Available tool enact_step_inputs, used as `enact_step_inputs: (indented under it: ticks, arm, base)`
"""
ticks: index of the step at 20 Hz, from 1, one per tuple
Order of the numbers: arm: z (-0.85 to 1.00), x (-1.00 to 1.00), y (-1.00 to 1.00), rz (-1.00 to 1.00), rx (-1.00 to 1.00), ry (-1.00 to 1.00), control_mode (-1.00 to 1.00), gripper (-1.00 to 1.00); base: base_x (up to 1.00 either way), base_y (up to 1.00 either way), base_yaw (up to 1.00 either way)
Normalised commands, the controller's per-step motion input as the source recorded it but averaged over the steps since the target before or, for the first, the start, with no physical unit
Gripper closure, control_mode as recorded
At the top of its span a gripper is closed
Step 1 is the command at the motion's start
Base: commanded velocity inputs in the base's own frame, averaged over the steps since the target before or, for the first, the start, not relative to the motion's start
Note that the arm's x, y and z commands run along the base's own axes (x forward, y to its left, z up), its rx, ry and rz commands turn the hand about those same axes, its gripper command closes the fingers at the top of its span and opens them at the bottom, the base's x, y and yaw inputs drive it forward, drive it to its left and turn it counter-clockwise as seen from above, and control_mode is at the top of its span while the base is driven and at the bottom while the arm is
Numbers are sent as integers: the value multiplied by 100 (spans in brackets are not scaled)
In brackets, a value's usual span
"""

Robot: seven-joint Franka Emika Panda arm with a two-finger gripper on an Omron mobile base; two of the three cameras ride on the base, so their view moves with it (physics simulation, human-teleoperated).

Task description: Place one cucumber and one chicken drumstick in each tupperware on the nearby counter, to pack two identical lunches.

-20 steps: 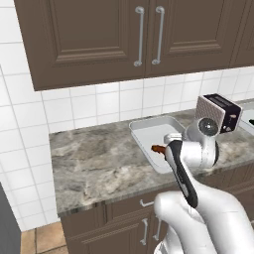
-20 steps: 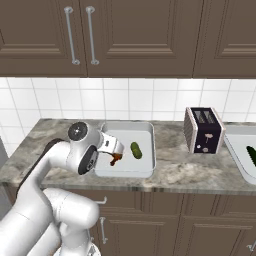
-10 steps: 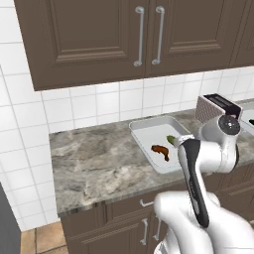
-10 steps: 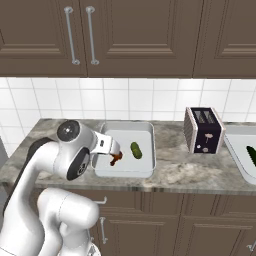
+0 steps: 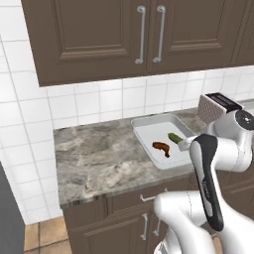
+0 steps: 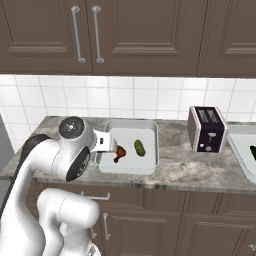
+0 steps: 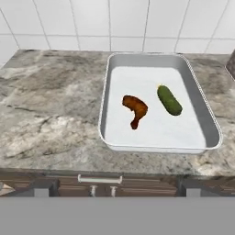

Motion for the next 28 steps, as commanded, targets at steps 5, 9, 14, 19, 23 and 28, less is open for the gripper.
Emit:
enact_step_inputs:
  ticks: [5, 9, 14, 19, 23, 28]
  arm:
    - [0, 0, 0, 0, 0, 0, 100, -100]
    - [0, 0, 0, 0, 0, 0, 100, -100]
    - [0, 0, 0, 0, 0, 0, 100, -100]
    - [0, 0, 0, 0, 0, 0, 100, -100]
    - [0, 0, 0, 0, 0, 0, 100, -100]
    - [0, 0, 0, 0, 0, 0, 100, -100]
  base:
    - [-96, -15, 16]
    - [-95, -69, 1]
    - [-46, -100, -7]
    - [-26, -100, -4]
    - [-34, -100, -1]
    - [-51, -100, 0]
